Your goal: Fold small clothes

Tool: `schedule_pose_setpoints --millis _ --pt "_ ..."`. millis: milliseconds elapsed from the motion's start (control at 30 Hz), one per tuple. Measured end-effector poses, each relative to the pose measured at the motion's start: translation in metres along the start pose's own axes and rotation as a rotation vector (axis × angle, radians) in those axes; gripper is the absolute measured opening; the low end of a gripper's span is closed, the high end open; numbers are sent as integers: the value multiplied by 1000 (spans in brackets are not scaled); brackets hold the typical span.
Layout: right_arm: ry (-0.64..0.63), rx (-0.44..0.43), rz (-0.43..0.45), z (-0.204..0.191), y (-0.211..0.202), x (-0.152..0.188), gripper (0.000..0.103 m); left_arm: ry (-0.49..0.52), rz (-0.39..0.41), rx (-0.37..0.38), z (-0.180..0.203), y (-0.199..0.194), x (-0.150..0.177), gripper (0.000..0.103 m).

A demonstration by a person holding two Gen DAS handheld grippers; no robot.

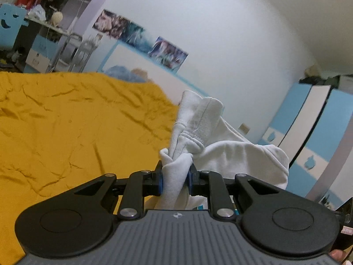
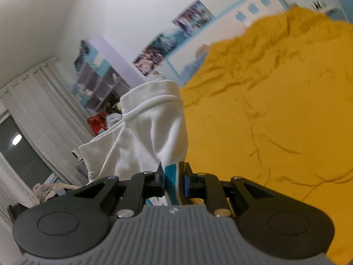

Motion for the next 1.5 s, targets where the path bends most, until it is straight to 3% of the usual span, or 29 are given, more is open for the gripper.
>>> schedule_pose_setpoints --millis 133,333,567,767,967,1133,1300,1500 --pt "-70 -27 35 -40 -58 2 10 -25 3 51 19 -32 -1 21" --pt "-184 4 28 -88 -138 8 10 -10 -76 104 44 -69 9 21" --pt "-179 82 -6 -88 -200 34 10 -3 -196 134 46 -65 40 21" --pt "-92 125 -30 -44 -192 44 10 17 -277 102 28 -25 58 21" --pt "-24 181 -82 9 -151 45 10 77 -367 56 18 21 73 21" --pt "20 247 -143 55 -108 39 10 84 -492 41 1 68 90 21" --pt "112 317 -214 115 -76 56 10 70 -625 -1 -27 103 123 21" --pt "179 360 -241 160 -63 74 11 28 -661 -16 -54 114 138 30"
Point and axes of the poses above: each gripper's, at about its wrist camera, not at the fingertips, and y roughly the way its jaws point, z to its right, x to its underside, the point moved 4 cm from there along y, roughly the way its jaws point, and after that the axes turned 12 degrees about -x, right-handed, at the moved point
